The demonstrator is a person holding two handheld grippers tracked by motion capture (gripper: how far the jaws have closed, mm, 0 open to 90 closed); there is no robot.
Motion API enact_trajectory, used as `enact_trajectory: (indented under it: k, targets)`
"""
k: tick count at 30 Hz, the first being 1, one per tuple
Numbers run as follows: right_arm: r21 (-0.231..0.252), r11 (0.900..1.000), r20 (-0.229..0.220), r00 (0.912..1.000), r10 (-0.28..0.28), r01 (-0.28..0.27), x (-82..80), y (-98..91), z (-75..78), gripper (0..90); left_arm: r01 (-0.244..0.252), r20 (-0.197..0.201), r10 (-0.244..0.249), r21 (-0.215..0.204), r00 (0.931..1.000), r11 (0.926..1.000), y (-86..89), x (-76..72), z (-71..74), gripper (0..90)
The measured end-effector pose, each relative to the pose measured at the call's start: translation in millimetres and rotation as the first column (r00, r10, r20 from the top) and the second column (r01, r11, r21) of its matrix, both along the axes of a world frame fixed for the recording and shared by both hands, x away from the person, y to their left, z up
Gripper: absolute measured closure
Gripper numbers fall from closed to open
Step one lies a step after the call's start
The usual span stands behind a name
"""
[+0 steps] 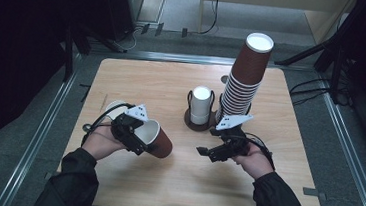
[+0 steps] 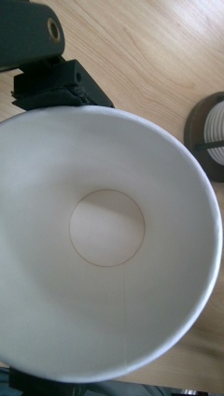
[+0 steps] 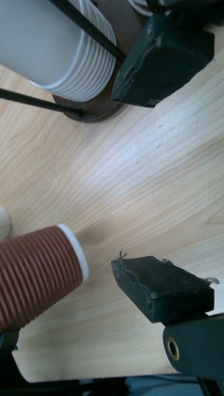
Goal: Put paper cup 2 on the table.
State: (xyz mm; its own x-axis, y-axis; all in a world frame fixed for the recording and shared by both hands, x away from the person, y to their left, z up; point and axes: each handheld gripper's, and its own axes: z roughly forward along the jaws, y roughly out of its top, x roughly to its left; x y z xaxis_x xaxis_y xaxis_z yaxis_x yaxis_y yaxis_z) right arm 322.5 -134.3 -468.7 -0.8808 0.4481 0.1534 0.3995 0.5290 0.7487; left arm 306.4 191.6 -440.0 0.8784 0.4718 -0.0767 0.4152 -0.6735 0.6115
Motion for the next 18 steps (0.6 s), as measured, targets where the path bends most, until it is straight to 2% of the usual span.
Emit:
enact_trajectory:
  k: [4, 10, 18]
  targets:
    - [-0.017, 0.9998, 0.028, 0.9996, 0.004, -0.003, 1.3, -1.2, -1.0, 16.6, -0.002, 0.002, 0.002, 0.013, 1.0, 0.9999, 6.2, -0.5, 1.2, 9.4]
    - [0.0, 1.0, 0.03, 0.9995, -0.009, 0.009, 4.3, -4.4, 0.0, 16.8, -0.015, -0.004, 0.015, 0.016, 0.9999, 0.9997, 19.1, -1.6, 2.2, 9.2]
    - [0.006, 1.0, 0.031, 0.9995, 0.004, -0.004, 6.7, -5.4, 0.4, 18.9, -0.033, -0.011, 0.033, 0.036, 0.9994, 0.9988, 34.2, -3.4, 0.9, 9.1]
